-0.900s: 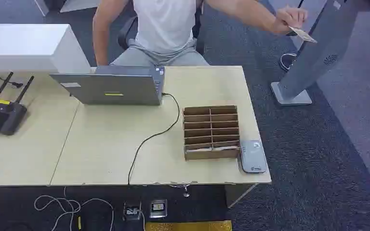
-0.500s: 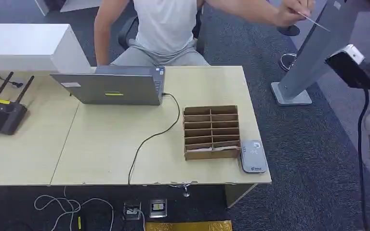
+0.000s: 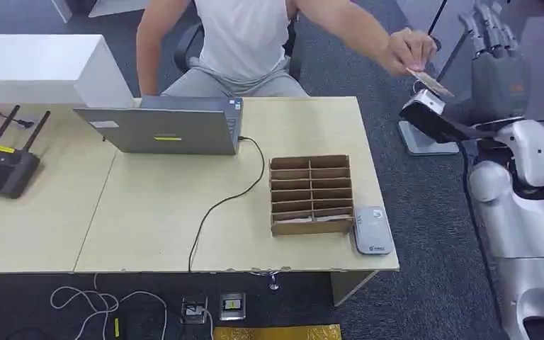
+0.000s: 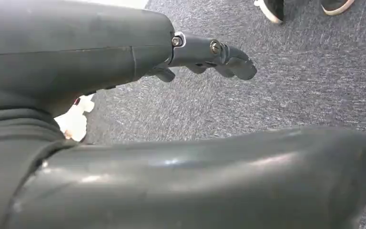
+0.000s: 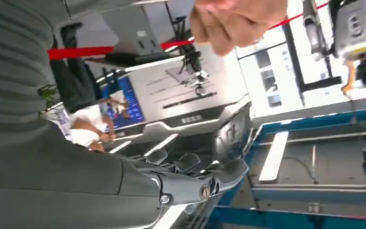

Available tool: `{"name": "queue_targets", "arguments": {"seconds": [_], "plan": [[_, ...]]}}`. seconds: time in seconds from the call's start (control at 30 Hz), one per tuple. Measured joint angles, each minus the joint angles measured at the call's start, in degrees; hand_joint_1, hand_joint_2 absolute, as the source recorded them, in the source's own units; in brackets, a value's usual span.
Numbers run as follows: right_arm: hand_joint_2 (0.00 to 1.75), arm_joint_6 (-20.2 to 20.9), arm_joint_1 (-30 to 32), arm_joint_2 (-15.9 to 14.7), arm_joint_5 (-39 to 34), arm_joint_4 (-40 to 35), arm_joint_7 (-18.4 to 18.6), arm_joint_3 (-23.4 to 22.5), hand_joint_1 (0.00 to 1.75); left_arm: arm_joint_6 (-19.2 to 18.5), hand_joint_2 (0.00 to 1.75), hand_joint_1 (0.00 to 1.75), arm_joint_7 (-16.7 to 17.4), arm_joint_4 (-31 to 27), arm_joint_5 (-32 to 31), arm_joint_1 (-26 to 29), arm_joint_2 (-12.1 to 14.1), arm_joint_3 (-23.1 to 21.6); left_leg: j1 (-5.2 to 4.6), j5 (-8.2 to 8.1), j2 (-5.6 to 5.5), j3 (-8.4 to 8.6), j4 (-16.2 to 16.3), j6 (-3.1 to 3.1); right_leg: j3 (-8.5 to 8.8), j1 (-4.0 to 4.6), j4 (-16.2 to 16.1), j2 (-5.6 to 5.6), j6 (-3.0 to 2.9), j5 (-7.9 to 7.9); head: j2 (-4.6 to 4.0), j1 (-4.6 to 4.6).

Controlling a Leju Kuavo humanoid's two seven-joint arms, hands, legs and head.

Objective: Pass the card to the sensor for recognition and then transmit it.

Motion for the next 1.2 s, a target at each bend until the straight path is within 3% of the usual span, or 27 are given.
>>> {"name": "queue_targets", "arguments": {"seconds": [0.27, 0.3, 0.33, 0.37, 0.4, 0.77, 1.2], "plan": [[1.75, 2.93, -1.12, 3.01, -3.04, 1.16, -1.29, 2.88, 0.00, -0.13, 0.00, 0.00, 0.00, 0.00, 0.00, 0.01, 0.04, -0.09, 0.00, 0.00, 0.00, -0.02, 0.00, -0.01, -0.03, 0.00, 0.00, -0.01, 0.00, 0.00, 0.00, -0.02], [1.75, 3.26, -1.26, 3.19, -3.50, 1.33, -1.40, 3.12, 0.54, -0.15, 0.00, 0.00, 0.00, 0.00, 0.00, 0.02, 0.04, -0.13, 0.00, 0.00, 0.00, -0.02, 0.00, -0.01, -0.03, 0.00, 0.00, 0.00, 0.00, 0.00, 0.00, 0.02], [1.75, 3.43, -1.37, 3.39, -3.85, 1.51, -1.44, 3.36, 1.52, -0.15, 0.00, 0.00, 0.00, 0.00, 0.00, 0.02, 0.07, -0.15, 0.00, 0.00, 0.00, -0.02, 0.00, -0.01, -0.03, 0.00, 0.00, 0.00, 0.00, 0.00, 0.00, -0.02], [1.75, 3.69, -1.49, 3.58, -4.15, 1.68, -1.46, 3.63, 1.52, -0.17, 0.00, 0.00, 0.00, 0.00, 0.02, 0.02, 0.07, -0.20, 0.00, 0.00, 0.00, -0.01, 0.00, -0.01, -0.04, 0.00, 0.00, 0.01, 0.00, 0.00, 0.00, 0.02], [1.75, 3.85, -1.55, 3.69, -4.39, 1.77, -1.46, 3.69, 1.75, -0.22, 0.00, 0.00, 0.00, 0.00, 0.04, 0.02, 0.09, -0.20, 0.00, 0.00, 0.00, -0.02, 0.00, -0.01, -0.04, 0.00, -0.01, 0.00, 0.00, 0.00, 0.00, -0.02], [1.75, 7.50, -2.11, 4.89, -7.93, 2.95, -0.94, 5.29, 1.75, -1.01, 0.00, 0.00, 0.48, 0.00, 0.15, 0.17, 0.37, -0.79, 0.00, 0.01, 0.00, -0.05, 0.00, -0.01, -0.10, 0.00, -0.01, 0.01, 0.00, 0.00, 0.00, 0.00], [1.75, 8.46, -2.11, 4.98, -8.44, 2.95, -0.87, 6.05, 1.75, -1.20, 0.00, 0.00, 0.55, 0.00, 0.17, 0.21, 0.52, -0.85, 0.00, 0.01, 0.01, -0.05, 0.00, -0.01, -0.11, 0.00, -0.01, 0.01, 0.00, 0.00, 0.00, 0.00]]}}
